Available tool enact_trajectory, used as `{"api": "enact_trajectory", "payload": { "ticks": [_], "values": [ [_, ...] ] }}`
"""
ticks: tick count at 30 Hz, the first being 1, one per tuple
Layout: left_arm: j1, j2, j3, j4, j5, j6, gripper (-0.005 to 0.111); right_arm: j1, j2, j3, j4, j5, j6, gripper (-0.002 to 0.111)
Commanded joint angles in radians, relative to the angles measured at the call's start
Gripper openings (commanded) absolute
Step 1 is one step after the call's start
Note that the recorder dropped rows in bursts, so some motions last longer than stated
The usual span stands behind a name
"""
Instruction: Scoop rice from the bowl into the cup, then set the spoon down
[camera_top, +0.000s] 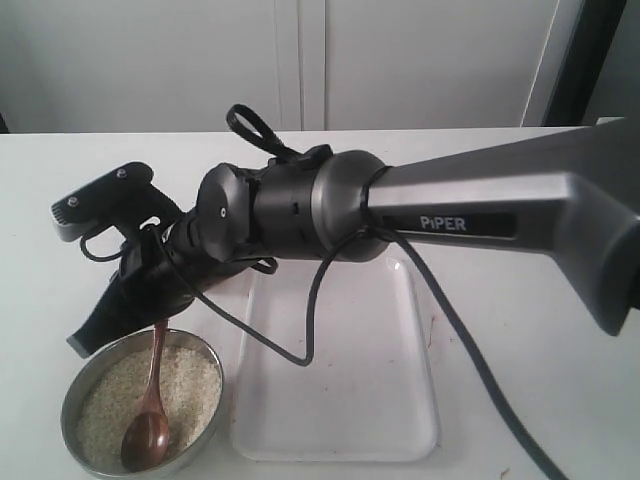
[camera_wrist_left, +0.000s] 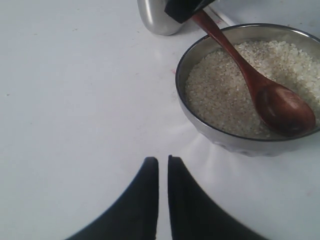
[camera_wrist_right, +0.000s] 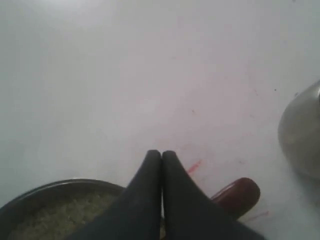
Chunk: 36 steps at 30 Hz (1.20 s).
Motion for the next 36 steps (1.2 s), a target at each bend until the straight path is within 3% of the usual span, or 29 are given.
{"api": "enact_trajectory", "payload": {
  "ticks": [1,11,19,36],
  "values": [
    [0.004,-0.003,0.005,-0.007,0.003,0.004,0.014,0.000,0.016,-0.005,-0.014,-0.006,0.001,0.000],
    [0.004,-0.003,0.005,-0.007,0.003,0.004,0.014,0.000,0.021,-0.005,-0.117,0.018,0.033,0.000],
    [0.004,-0.003,0.005,-0.007,0.003,0.004,0.014,-0.002,0.021,-0.005,-0.429,0.073,0.280,0.000],
    [0.004,-0.003,0.005,-0.007,0.003,0.004,0.014,-0.002,-0.020,-0.005,-0.783,0.245,0.567,0.000]
  ]
}}
